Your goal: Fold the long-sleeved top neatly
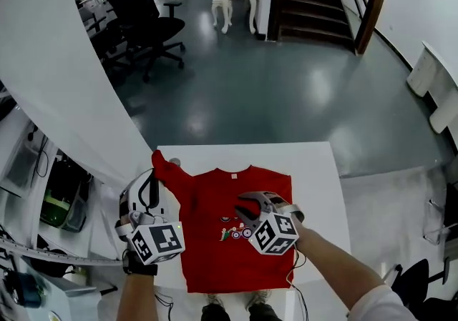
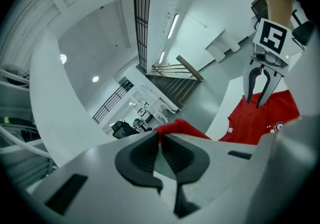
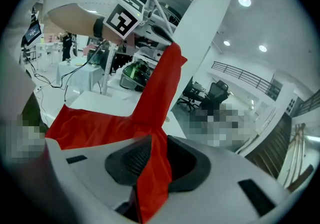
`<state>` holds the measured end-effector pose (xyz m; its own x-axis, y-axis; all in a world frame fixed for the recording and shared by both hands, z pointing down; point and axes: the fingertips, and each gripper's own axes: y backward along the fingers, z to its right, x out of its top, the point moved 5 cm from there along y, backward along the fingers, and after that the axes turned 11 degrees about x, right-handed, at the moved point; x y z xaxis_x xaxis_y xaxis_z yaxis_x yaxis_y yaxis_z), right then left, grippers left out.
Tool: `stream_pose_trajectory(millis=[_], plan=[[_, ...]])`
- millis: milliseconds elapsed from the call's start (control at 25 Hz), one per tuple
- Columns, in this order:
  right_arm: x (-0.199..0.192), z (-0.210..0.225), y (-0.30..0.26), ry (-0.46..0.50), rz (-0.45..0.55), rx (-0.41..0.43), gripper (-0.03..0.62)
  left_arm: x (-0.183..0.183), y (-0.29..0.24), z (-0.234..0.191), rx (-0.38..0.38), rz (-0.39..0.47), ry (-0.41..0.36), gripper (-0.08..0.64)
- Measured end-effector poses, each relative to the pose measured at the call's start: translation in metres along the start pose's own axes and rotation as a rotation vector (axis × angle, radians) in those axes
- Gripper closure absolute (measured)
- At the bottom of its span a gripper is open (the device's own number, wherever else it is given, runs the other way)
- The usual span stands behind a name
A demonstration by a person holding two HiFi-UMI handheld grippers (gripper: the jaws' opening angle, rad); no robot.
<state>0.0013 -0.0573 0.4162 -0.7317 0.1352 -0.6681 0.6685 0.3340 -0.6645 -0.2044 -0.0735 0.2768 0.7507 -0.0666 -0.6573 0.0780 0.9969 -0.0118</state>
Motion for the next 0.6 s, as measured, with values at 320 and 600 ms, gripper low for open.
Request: stream_pose_trajectory(millis=[320,600], plan=[[-0.035,-0.002,0.027,-0.047,-0.015,-0.033,0.480,0.038,-0.005,0.047,-0.071,0.057,-0.071,0.532],[-0.069,0.000,0.049,-0.092,-0.029,-0.062,0.480,0.065,-0.011,0.100,-0.153,0.078,-0.145,0.532]])
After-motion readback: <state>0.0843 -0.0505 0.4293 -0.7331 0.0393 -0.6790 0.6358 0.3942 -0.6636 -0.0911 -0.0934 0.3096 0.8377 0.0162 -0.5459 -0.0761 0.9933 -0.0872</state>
